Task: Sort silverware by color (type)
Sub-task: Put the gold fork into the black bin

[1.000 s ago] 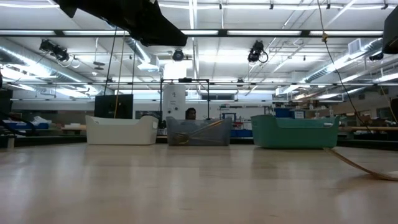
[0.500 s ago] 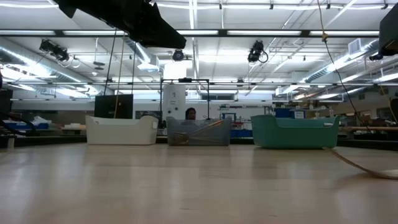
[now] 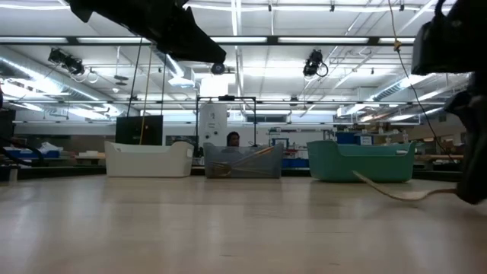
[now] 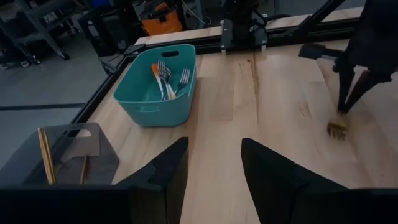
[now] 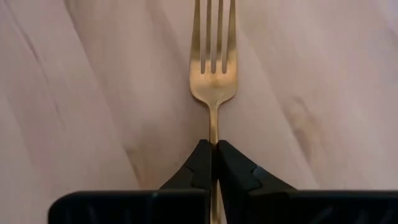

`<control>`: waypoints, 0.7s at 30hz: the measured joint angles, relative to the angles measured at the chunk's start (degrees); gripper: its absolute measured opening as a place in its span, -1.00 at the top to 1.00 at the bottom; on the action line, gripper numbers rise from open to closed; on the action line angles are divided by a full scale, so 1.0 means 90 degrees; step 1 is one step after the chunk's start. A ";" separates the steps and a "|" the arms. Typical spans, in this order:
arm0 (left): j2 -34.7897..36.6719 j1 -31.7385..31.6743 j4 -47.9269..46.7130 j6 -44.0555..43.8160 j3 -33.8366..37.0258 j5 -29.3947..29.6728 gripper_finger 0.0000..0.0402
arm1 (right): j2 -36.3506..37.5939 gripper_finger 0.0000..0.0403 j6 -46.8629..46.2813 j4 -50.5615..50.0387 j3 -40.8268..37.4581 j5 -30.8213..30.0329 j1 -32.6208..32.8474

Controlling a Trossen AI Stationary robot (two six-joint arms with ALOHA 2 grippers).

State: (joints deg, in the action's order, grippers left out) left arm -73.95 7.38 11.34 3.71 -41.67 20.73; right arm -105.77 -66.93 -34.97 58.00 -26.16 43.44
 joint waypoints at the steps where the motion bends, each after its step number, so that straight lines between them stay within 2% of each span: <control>1: 0.0000 0.0000 -0.0013 -0.0009 0.0000 0.0000 0.22 | 0.0024 0.92 0.0046 -0.0001 0.0000 -0.0059 -0.0041; 8: -0.0043 0.0000 -0.0113 -0.0345 0.0000 -0.0453 0.22 | 0.0490 0.92 0.0825 0.0046 0.0010 -0.0357 -0.0465; 12: -0.0046 -0.0002 -0.0113 -0.0396 0.0000 -0.0457 0.22 | 0.0877 0.92 0.1358 -0.0001 0.0010 -0.0670 -0.0724; 21: -0.0222 0.0270 -0.0465 -0.1347 -0.0003 -0.0452 0.22 | 0.1528 0.90 0.2580 0.0349 0.0015 -0.1680 -0.1234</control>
State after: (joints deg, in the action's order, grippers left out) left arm -75.95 9.80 7.16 -8.42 -41.70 16.67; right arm -92.02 -43.71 -31.83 58.13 -41.28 32.33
